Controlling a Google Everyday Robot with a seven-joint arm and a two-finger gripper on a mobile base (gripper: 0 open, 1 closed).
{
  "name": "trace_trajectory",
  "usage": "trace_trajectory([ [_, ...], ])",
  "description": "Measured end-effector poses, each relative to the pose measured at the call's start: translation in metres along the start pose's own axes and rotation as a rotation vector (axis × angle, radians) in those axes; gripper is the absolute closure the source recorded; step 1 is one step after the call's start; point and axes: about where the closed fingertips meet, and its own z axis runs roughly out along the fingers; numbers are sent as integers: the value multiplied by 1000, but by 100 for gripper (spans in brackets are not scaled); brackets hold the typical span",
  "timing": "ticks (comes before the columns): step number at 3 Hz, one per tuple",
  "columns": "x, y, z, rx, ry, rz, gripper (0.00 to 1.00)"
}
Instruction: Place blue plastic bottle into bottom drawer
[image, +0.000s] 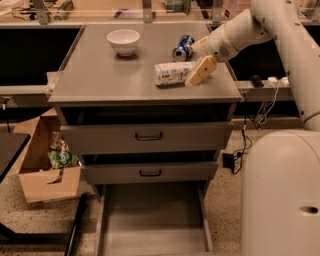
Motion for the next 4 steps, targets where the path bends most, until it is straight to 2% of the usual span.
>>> trace_trajectory([
  [1, 8, -8, 31, -44, -2, 68, 0],
  [2, 15, -12, 47, -66, 14, 100, 0],
  [3, 17, -13, 59, -86, 30, 102, 18],
  [4, -2, -12, 51, -76, 29, 41, 42],
])
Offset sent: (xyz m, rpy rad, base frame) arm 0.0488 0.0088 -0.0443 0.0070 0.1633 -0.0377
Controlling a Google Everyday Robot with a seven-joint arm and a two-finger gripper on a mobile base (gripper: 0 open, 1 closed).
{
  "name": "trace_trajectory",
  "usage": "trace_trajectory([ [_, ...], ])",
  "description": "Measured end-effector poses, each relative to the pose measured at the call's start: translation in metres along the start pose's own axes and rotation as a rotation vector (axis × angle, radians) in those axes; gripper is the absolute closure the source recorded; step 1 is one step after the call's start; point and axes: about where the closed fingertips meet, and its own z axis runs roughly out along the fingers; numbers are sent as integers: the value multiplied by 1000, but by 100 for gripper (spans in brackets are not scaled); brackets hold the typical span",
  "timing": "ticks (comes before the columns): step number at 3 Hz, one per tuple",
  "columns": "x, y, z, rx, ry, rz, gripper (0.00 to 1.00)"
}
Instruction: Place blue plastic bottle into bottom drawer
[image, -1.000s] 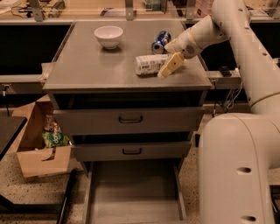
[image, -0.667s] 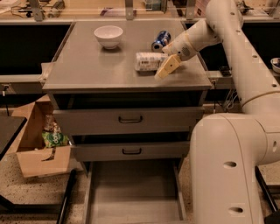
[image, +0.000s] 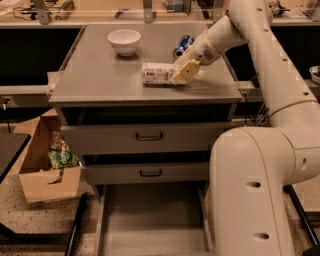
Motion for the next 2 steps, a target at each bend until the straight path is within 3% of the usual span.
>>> trace_trajectory([
  [2, -49, 24, -40, 28, -47, -166, 88],
])
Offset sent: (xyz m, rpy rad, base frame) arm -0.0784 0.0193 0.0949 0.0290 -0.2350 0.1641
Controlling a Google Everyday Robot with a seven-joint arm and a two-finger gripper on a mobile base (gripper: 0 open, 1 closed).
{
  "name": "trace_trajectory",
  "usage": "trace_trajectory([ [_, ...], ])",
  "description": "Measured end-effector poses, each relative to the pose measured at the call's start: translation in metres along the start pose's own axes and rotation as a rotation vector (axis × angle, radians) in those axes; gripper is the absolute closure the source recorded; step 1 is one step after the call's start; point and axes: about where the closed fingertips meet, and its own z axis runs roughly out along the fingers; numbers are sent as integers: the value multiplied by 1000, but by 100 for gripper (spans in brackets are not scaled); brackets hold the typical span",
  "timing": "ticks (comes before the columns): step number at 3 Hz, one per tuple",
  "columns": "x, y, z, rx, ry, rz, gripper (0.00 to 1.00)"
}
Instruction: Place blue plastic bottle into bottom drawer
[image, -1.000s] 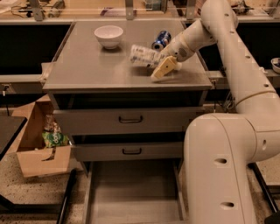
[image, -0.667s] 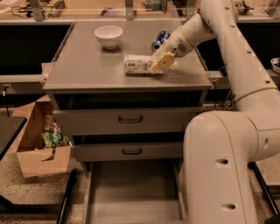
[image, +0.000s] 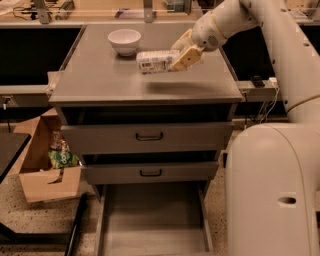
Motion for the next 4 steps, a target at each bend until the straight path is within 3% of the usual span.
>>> trace_trajectory([
  [1, -19, 17, -27, 22, -76, -63, 100],
  [3, -19, 21, -22, 12, -81, -64, 100],
  [4, -27, 51, -15, -21, -68, -120, 100],
])
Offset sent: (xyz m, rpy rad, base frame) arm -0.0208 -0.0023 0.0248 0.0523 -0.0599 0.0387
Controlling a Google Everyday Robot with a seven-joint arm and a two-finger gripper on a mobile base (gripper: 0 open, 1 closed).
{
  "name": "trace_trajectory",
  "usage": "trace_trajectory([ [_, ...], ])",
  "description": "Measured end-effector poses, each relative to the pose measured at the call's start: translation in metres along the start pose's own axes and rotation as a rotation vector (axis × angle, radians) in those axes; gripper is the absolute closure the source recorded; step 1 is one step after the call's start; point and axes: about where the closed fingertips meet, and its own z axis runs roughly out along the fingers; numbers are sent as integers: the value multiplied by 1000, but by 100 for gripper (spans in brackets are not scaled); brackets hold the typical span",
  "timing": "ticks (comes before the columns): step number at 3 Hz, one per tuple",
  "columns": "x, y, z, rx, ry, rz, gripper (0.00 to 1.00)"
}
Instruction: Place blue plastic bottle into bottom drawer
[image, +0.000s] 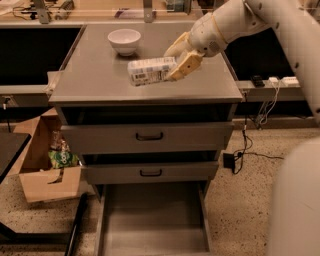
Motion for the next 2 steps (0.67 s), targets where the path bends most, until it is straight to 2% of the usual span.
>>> trace_trajectory([
  [1, -44, 32, -29, 83, -23, -97, 100],
  [2, -55, 79, -19, 67, -46, -90, 100],
])
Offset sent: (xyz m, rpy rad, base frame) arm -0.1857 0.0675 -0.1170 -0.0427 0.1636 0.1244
